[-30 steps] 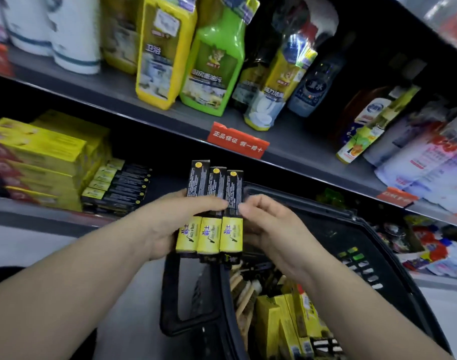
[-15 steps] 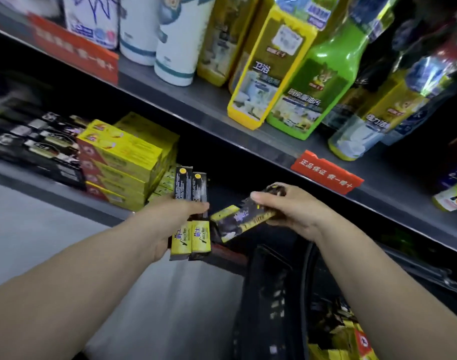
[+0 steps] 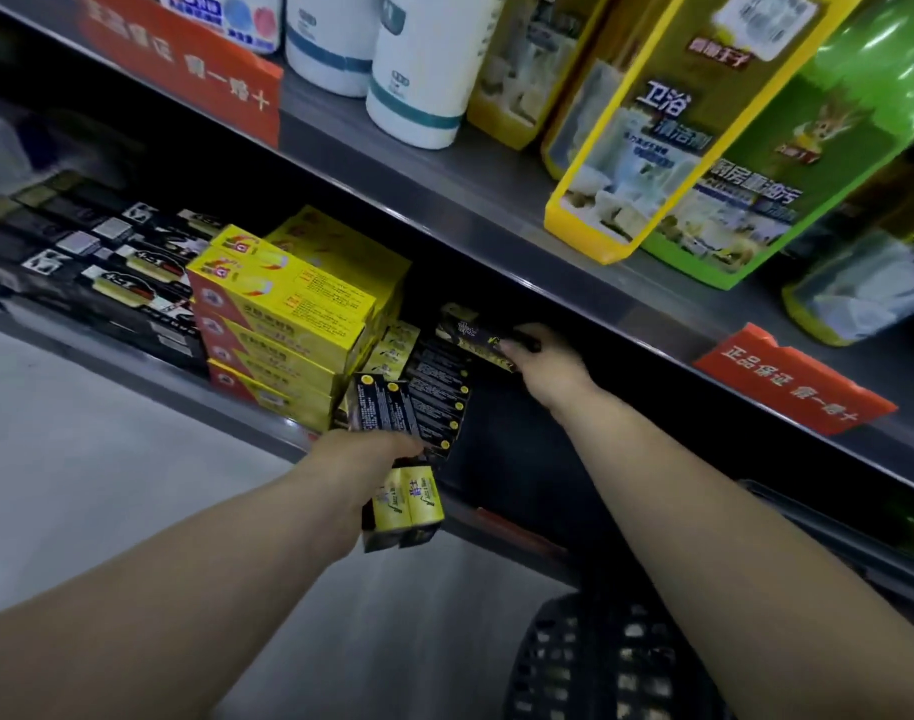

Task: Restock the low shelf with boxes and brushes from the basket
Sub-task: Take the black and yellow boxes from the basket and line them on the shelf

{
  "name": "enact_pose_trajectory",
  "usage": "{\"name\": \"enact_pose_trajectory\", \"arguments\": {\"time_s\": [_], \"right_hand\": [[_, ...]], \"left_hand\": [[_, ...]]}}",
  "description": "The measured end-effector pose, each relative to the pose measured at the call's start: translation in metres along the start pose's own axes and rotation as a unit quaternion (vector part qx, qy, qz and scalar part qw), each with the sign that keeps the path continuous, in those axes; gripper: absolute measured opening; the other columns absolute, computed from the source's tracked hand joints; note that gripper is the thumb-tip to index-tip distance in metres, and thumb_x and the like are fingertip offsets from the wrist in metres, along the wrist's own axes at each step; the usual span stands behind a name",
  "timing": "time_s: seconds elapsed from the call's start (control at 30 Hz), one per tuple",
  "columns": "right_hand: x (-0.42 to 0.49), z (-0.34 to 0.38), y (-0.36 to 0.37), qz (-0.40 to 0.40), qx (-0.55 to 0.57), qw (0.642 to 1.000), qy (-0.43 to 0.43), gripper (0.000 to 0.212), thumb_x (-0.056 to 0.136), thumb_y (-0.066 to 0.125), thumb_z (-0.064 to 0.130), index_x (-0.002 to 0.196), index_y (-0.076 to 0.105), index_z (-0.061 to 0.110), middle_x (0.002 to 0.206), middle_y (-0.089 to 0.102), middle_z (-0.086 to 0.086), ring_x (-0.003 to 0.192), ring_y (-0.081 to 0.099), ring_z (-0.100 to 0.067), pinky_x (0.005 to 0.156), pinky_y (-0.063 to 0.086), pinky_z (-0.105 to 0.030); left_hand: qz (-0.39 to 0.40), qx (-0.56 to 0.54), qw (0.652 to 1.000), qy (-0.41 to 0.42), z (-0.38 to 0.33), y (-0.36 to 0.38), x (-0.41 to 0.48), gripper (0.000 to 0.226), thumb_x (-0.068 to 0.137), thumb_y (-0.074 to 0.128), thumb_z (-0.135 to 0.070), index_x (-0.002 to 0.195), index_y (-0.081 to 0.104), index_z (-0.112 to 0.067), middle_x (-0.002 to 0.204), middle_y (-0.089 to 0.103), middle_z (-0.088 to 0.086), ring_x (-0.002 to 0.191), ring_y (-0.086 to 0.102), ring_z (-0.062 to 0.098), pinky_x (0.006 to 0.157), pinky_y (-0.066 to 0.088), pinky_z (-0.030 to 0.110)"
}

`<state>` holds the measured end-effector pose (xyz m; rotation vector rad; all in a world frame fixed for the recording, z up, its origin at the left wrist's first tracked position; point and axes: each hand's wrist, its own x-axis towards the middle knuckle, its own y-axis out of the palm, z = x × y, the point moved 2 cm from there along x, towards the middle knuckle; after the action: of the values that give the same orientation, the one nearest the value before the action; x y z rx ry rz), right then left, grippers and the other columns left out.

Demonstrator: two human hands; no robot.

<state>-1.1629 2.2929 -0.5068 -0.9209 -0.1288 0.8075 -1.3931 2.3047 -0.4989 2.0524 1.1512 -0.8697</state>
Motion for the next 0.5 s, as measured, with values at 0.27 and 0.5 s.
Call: {"name": "enact_pose_trajectory", "arguments": {"time_s": [0.27,0.5], "right_hand": [[0.037,-0.003,0.062,0.147,-0.156,0.976,-0.029,0.043,0.098,0.047,0.025,0.139,0.040,0.017,0.137,0.047,-0.010,0.119,0.050,-0.025,0.084,0.037,-0.021],[0.026,-0.002,0.069,0.190,-0.237,0.952,-0.046,0.053,0.098,0.044,0.021,0.147,0.025,0.024,0.145,0.030,-0.014,0.124,0.043,-0.030,0.100,0.041,-0.033]], "left_hand": [[0.020,-0.008,1.000,-0.020,0.002,0.003,0.016,0.014,0.080,0.070,-0.005,0.089,0.060,-0.002,0.069,0.062,0.017,0.049,0.060,0.028,0.046,0.055,0.039],[0.007,-0.013,1.000,0.000,0.000,0.002,0.026,0.033,0.078,0.072,-0.005,0.107,0.058,-0.005,0.084,0.066,0.016,0.062,0.062,0.027,0.057,0.054,0.036]]}}
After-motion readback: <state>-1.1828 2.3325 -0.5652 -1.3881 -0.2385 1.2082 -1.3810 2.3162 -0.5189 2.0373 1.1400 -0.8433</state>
